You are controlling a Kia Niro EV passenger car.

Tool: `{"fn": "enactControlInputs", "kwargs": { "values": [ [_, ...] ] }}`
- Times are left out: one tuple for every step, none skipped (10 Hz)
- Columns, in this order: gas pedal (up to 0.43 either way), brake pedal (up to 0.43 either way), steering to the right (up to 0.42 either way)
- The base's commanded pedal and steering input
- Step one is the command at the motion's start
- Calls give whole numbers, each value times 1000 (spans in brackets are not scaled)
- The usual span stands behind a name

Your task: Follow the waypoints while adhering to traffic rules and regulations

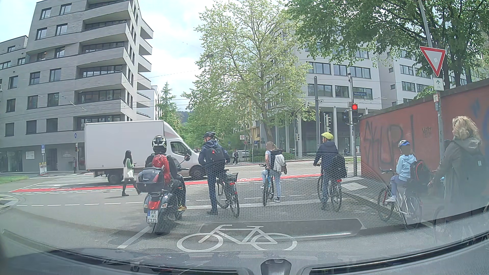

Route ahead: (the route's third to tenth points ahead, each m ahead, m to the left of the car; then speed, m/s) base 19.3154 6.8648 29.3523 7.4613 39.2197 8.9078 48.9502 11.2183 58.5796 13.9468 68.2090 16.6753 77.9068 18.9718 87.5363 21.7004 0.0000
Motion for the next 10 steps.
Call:
{"fn": "enactControlInputs", "kwargs": {
  "values": [
    [0,268,-15],
    [0,268,-15],
    [0,268,-15],
    [0,268,-15],
    [0,262,-15],
    [0,262,-15],
    [0,268,-15],
    [0,268,-15],
    [0,268,-15],
    [0,268,-15]
  ]
}}
